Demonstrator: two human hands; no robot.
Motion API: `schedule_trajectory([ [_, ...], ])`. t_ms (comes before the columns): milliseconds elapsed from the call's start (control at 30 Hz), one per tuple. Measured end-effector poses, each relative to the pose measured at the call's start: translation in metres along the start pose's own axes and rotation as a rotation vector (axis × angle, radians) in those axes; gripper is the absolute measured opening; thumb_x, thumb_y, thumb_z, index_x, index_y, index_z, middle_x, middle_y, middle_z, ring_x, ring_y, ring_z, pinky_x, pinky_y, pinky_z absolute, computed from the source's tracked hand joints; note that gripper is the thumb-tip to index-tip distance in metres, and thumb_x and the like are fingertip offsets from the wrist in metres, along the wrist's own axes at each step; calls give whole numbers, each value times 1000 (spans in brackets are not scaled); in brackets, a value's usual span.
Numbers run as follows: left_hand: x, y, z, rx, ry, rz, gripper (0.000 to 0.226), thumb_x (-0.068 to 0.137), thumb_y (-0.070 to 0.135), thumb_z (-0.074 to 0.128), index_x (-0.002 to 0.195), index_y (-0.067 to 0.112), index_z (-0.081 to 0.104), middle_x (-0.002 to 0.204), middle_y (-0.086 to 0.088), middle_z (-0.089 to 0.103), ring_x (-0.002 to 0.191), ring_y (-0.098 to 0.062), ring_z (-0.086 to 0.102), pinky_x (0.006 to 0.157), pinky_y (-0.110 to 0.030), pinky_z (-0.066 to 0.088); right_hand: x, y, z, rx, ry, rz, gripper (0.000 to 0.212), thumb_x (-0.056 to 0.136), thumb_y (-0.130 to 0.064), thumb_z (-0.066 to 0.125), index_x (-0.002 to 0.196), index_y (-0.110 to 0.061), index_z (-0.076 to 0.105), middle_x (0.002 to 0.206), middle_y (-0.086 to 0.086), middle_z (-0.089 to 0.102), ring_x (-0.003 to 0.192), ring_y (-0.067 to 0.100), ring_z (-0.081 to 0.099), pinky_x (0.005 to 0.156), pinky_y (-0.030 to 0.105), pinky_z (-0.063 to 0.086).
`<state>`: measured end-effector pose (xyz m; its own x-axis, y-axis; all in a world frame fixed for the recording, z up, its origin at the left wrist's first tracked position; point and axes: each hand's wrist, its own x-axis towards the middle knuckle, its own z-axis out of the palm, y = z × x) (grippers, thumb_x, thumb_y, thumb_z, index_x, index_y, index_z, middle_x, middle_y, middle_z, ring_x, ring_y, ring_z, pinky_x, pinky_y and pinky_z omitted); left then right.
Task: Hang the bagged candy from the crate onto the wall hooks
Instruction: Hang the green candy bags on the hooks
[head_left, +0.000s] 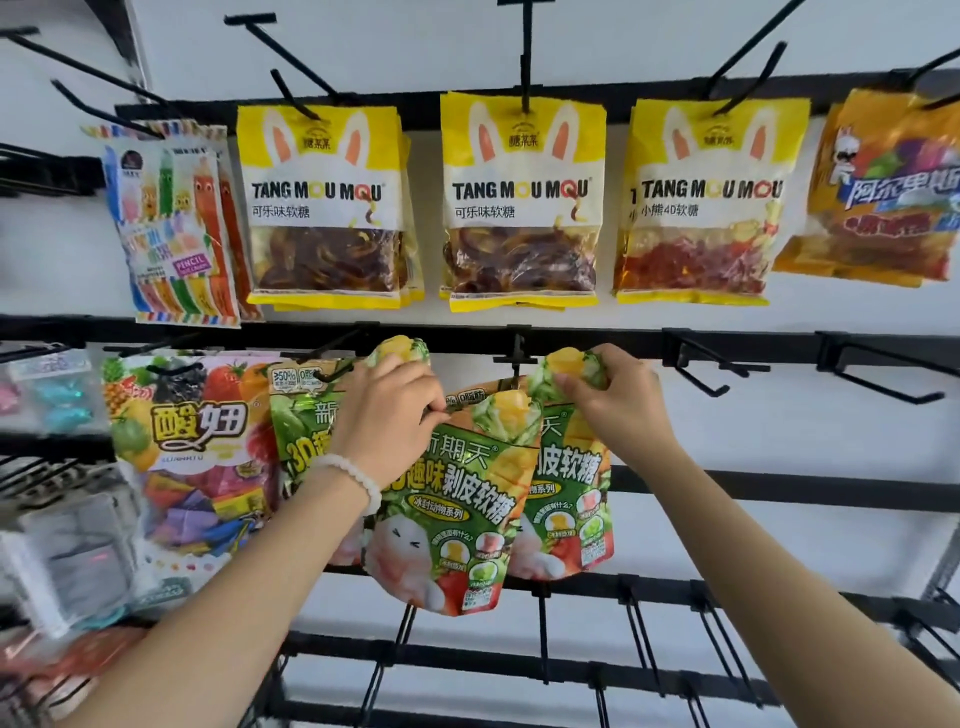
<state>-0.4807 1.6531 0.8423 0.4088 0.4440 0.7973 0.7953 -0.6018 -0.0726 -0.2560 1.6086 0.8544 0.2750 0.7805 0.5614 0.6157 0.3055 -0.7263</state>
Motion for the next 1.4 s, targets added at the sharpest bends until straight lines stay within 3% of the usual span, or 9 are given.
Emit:
schedule_trajectory([
  [200,9,2,16,28,-3,-77,15,67,20,80,64,18,66,77,5,67,79,-23,56,69,-38,47,19,16,9,-65,38,49,24,81,-39,66,91,-18,58,79,2,64,75,22,61,67,41,54],
  [400,17,2,32,31,-5,-140,12,71,23,78,67,20,66,83,6,66,82,-22,54,71,-35,41,32,25,16,-202,47,104,33,82,-48,61,100,-20,58,87,0,65,83,22,61,69,37,53],
  [600,12,9,29,-79,-3,-192,14,69,24,79,68,19,66,114,-4,58,105,-27,49,91,-40,34,7,30,10,-148,98,-24,63,81,-39,67,132,-20,36,129,-3,49,101,16,57,77,34,50],
  [800,6,29,24,-100,-51,-153,16,74,37,73,78,23,67,98,6,64,96,-18,55,83,-35,35,-28,33,6,-191,20,-142,44,82,-36,66,118,-15,56,136,-2,41,117,15,47,91,32,44],
  [933,0,40,24,-126,-63,-151,18,77,42,68,82,26,65,88,14,64,76,-9,54,80,-34,39,-36,27,-4,-218,43,-137,38,81,-34,67,110,-9,59,121,1,51,114,18,49,88,27,41],
  [1033,0,47,21,-152,-79,-154,19,78,43,67,86,26,66,95,12,68,81,-12,59,82,-33,40,-37,20,-13,-164,32,-41,25,81,-30,68,95,-13,58,86,-4,56,82,15,55,62,15,39],
  [1100,0,48,17,-204,-69,-152,20,77,43,67,86,26,66,95,12,69,77,-11,60,80,-32,44,-37,14,-16,-86,3,0,19,83,-25,67,87,-13,53,70,-4,51,63,12,48,48,11,35],
  [1233,-6,40,11,-157,-187,-175,32,82,51,58,93,22,67,84,8,65,54,-3,45,51,-20,38,-36,5,-15,-23,2,-25,18,86,-19,64,89,-7,52,68,1,47,60,13,40,48,15,33],
  [1400,-14,30,1,-82,-300,-220,32,84,55,51,89,28,65,79,13,62,47,3,37,45,-20,31,-34,1,-14,38,23,-8,16,85,-23,64,87,-15,51,66,-5,45,59,10,42,48,14,34],
])
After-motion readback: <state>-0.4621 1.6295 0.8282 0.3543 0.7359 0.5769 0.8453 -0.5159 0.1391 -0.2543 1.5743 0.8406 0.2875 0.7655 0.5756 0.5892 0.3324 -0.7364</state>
